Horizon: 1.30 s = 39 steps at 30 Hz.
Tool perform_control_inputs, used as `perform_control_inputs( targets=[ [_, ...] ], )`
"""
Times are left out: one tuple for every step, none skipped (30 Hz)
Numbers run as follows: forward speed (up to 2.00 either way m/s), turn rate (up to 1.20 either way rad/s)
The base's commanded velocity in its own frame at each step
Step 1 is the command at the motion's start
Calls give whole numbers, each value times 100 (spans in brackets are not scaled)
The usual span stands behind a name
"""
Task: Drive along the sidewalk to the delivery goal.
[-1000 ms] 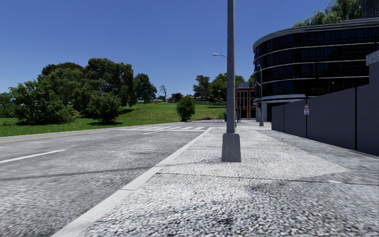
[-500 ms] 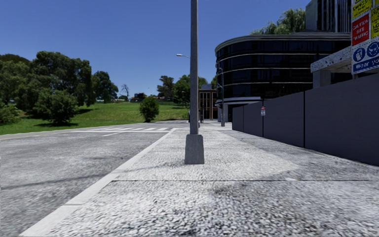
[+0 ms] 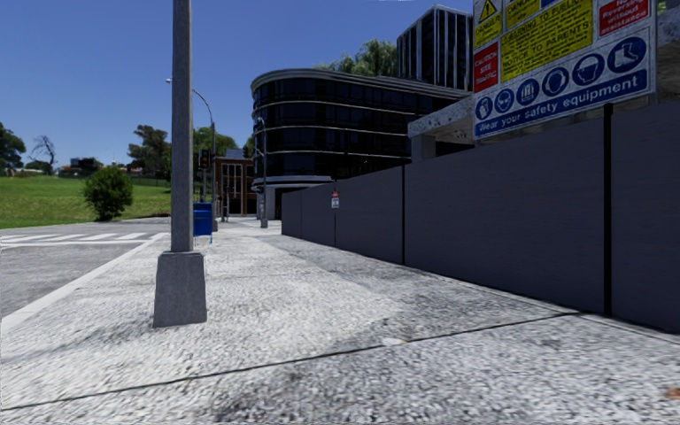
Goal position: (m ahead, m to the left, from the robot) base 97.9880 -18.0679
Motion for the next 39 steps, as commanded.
perform_control_inputs(
  targets=[
    [200,0],
    [200,0],
    [200,0],
    [200,0],
    [200,0],
    [200,0],
    [200,0],
    [200,0],
    [200,0],
    [200,0],
    [200,0],
    [200,0],
    [200,0],
    [200,0],
    [200,0],
    [200,0],
    [200,0],
    [200,0],
    [200,0],
    [200,0],
    [200,1],
    [200,20],
    [200,40],
    [200,58],
    [200,83],
    [200,104],
    [200,120],
    [200,120],
    [200,120],
    [200,119],
    [200,34],
    [200,17],
    [200,12],
    [200,11],
    [200,11],
    [200,8],
    [200,2],
    [200,0],
    [200,0]
  ],
)
